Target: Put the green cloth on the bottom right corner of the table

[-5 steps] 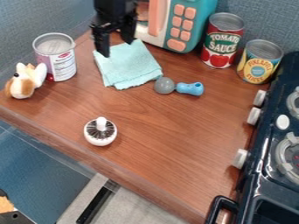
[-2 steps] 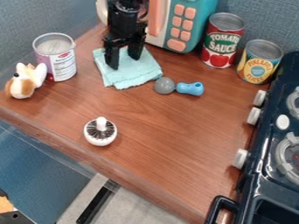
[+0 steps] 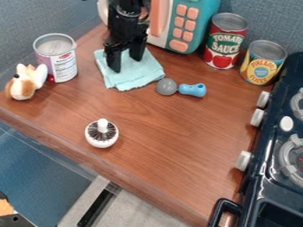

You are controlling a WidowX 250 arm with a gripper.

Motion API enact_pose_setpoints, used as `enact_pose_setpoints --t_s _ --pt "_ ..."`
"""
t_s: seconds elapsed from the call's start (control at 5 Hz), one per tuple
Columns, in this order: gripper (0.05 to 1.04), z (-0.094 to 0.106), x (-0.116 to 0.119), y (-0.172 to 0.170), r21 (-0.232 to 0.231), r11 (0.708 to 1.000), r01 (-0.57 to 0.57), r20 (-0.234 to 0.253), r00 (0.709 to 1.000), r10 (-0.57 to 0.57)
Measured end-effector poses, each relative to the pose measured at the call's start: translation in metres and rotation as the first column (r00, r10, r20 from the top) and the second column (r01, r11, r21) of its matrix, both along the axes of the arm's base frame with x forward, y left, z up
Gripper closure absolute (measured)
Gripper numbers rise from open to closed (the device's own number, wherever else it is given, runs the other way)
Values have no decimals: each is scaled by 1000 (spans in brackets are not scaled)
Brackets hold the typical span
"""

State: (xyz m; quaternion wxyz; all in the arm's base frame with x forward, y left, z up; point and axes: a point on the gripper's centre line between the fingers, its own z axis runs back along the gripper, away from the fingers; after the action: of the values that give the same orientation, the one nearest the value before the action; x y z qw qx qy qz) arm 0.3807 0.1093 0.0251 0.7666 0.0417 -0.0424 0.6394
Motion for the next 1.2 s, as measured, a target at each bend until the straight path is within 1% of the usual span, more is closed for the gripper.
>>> enact_pose_setpoints --t_s 0.2,0.4,0.6,0.8,1.0,1.2 --pt "83 1 -22 -11 43 999 4 -34 999 -3" --pt "83 1 -39 -14 49 999 -9 -46 999 12" --pt "83 0 -53 -23 63 998 11 -58 998 -7" --pt "83 -1 -60 -33 55 998 30 -53 998 -27" --pt "83 -2 -59 -49 11 998 60 -32 998 -59" --pt "84 -4 -52 -71 -42 992 121 5 993 -121"
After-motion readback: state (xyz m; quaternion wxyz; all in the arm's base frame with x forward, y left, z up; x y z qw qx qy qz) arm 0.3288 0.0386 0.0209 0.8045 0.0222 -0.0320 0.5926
